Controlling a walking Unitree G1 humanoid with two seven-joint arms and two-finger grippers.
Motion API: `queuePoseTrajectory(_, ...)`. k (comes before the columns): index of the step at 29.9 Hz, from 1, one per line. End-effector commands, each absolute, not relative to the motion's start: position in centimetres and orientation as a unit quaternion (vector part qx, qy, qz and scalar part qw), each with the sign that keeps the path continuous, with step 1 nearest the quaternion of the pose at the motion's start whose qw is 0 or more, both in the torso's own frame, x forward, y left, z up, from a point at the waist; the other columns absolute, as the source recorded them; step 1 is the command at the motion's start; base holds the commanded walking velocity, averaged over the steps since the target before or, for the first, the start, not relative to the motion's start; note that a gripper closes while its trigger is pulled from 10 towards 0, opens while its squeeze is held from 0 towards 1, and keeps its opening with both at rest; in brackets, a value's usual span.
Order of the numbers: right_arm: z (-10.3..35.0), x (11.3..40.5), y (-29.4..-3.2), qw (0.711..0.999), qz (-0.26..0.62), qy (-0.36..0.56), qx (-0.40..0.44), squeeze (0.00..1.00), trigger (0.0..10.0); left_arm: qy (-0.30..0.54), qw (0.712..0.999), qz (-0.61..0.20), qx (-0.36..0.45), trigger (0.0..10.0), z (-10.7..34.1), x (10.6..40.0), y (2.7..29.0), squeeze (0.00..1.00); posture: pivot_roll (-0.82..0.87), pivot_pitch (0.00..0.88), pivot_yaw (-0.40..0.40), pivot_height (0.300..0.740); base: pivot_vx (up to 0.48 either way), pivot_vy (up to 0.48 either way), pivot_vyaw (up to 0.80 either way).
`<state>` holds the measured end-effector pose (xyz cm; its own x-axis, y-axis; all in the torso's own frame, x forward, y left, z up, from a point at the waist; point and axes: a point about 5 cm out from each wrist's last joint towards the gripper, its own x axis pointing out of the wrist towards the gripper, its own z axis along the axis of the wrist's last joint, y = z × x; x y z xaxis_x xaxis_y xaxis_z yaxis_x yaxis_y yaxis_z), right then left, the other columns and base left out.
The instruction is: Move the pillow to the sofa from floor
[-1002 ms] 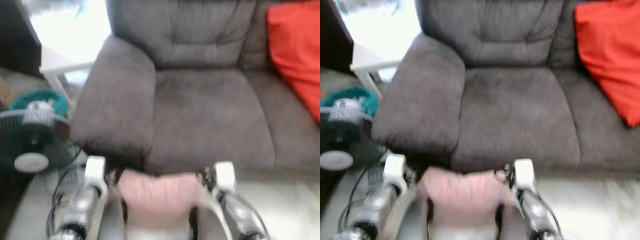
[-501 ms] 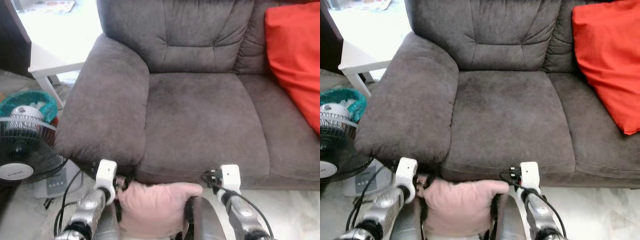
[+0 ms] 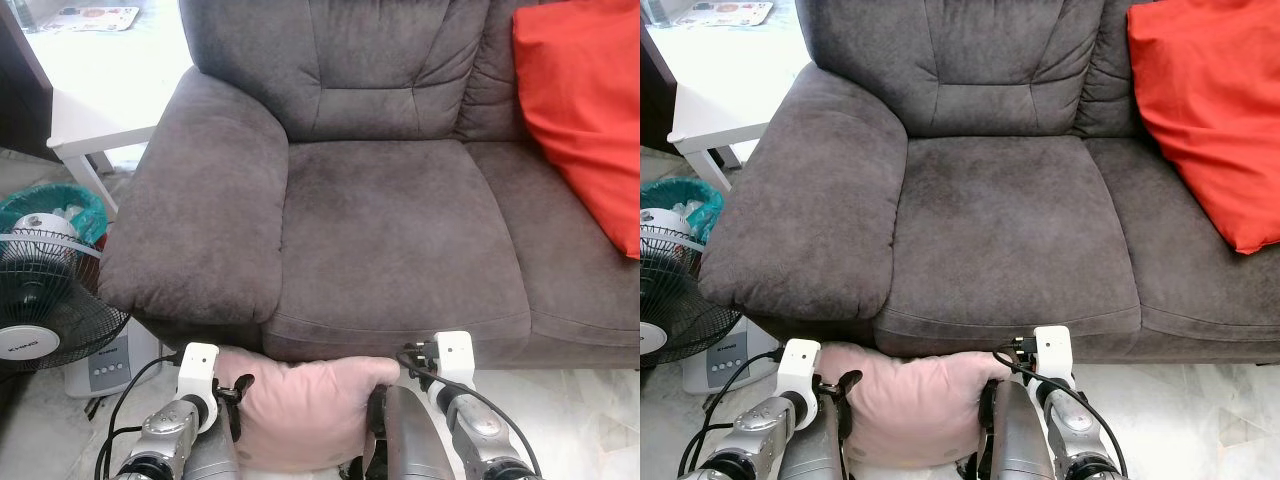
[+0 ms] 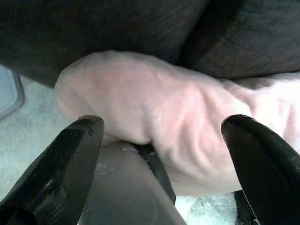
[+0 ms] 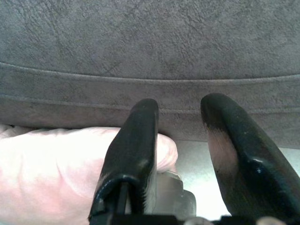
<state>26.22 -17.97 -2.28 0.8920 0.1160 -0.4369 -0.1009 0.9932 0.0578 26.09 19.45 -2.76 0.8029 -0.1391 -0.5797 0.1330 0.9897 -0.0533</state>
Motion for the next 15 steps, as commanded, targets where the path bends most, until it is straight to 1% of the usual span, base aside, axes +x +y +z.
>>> queuePoseTrajectory(1, -2.6, 25.9, -18.1, 0.971, 0.057, 0.233, 0.014, 0.0, 10.0, 0.318, 0.947, -0.05, -0.01, 10.0, -3.1, 25.8, 19.8, 0.0, 0.17, 0.141, -0.072, 0.553, 0.0, 0.0, 0.0)
queuePoseTrajectory(3, -2.3, 26.1, -18.4, 0.972, 0.058, 0.226, 0.012, 0.0, 10.0, 0.309, 0.951, 0.0, 0.014, 10.0, -2.7, 26.2, 20.8, 0.0, 0.16, 0.149, -0.081, 0.553, 0.0, 0.0, 0.0)
queuePoseTrajectory(15, -0.4, 27.7, -19.0, 0.982, 0.069, 0.175, 0.007, 0.0, 10.0, 0.282, 0.959, 0.039, 0.014, 10.0, -1.8, 27.2, 21.2, 0.0, 0.13, 0.165, -0.11, 0.553, 0.0, 0.0, 0.0)
